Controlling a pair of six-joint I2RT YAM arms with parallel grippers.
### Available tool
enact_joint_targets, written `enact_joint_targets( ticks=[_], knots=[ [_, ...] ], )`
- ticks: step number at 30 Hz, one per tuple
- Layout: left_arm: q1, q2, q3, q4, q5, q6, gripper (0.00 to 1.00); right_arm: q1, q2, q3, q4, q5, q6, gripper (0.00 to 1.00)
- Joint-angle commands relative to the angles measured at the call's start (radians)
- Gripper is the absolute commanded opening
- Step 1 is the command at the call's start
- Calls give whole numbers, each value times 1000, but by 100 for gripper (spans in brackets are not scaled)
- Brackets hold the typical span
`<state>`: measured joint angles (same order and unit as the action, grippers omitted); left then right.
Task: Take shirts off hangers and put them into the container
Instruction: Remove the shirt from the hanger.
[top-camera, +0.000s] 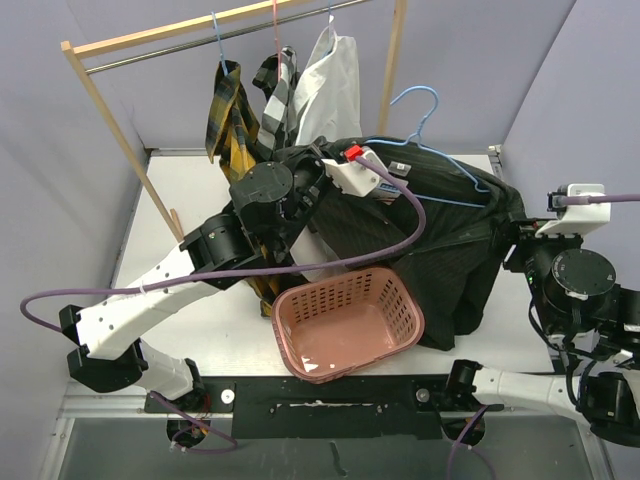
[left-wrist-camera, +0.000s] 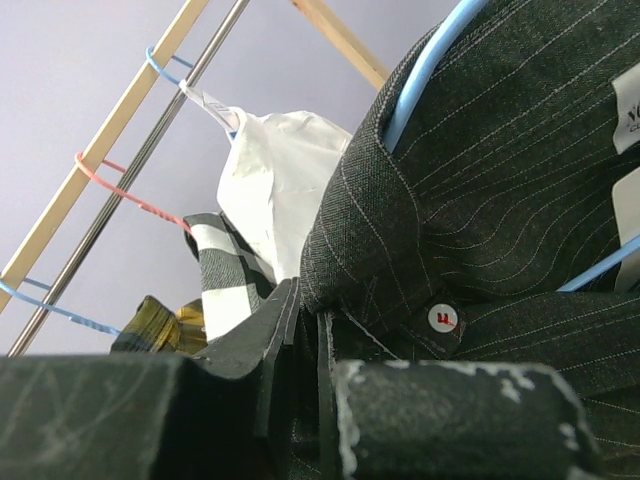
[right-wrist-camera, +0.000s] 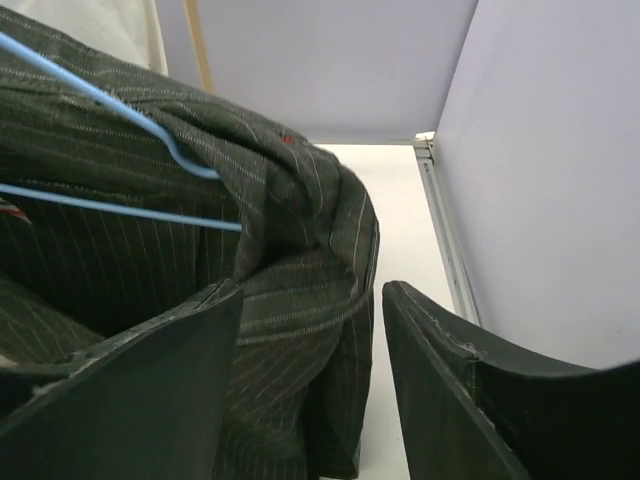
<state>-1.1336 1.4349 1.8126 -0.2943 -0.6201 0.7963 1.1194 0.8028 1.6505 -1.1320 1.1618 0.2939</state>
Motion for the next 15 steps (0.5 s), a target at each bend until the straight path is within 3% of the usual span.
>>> enact_joint_targets(
  ticks=[1, 8, 15],
  knots=[
    [6, -63, 40, 102, -44, -9, 0, -4, -15, -11, -8, -47, 47, 59],
    [6, -56, 47, 91, -31, -19, 0, -4, 17, -104, 67, -117, 39, 58],
    [-2, -58, 47, 89, -27, -19, 0, -4, 17, -153, 183, -81, -6, 43]
  ],
)
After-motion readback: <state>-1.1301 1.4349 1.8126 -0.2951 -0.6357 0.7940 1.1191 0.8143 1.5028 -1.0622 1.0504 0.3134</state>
